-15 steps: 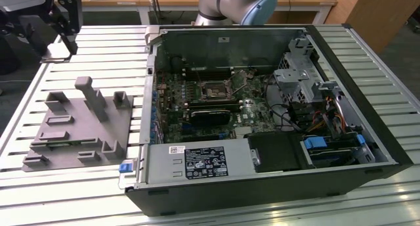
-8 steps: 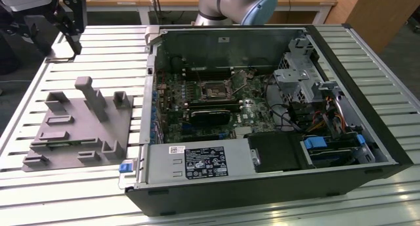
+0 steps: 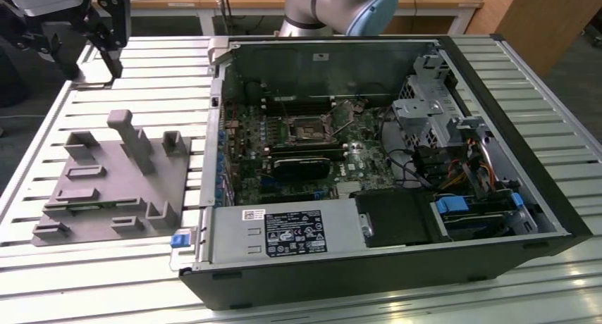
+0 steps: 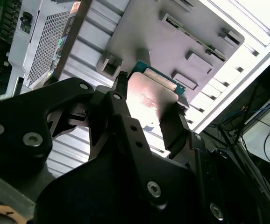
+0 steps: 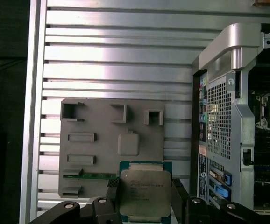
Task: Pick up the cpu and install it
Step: 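Pick up the cpu and move it towards the insertion slot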
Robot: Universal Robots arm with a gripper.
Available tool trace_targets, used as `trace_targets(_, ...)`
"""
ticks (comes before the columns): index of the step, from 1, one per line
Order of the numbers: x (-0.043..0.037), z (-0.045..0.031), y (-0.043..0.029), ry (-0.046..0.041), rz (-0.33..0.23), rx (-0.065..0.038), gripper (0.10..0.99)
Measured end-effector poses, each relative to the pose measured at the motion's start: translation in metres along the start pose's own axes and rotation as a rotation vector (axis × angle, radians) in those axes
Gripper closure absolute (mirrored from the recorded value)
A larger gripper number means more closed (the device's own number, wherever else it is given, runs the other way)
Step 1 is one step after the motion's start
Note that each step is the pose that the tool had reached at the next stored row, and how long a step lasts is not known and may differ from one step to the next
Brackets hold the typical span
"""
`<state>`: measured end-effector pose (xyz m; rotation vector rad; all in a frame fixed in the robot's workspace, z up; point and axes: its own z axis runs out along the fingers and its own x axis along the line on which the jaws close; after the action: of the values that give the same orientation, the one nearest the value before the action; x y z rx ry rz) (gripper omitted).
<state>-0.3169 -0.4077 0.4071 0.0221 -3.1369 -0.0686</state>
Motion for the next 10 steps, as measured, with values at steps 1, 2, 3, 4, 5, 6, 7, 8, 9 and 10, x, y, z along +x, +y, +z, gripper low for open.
trace_targets(1, -0.0007, 0.0, 0.0, 0.0, 0.0, 0.0, 0.557)
trace_targets(2, -0.0015, 0.0, 0.0, 0.0, 0.0, 0.0, 0.557)
trace_targets(3, -0.0022, 0.0001, 0.0, -0.0001, 0.0, 0.0, 0.557)
trace_targets(4, -0.0029, 0.0, 0.0, -0.0001, 0.0, 0.0, 0.557)
trace_targets(5, -0.0036, 0.0, -0.0001, 0.0, 0.0, 0.0, 0.557)
trace_targets(6, -0.0044, 0.0, -0.0001, 0.0, 0.0, 0.0, 0.557)
trace_targets(7, -0.0052, 0.0, -0.0001, 0.0, 0.0, 0.0, 0.557)
trace_targets(8, -0.0062, 0.0, -0.0001, 0.0, 0.0, 0.0, 0.557)
trace_targets(9, -0.0073, 0.0, -0.0001, 0.0, 0.0, 0.0, 0.557)
trace_targets(10, -0.0084, 0.0, -0.0001, 0.0, 0.0, 0.0, 0.557)
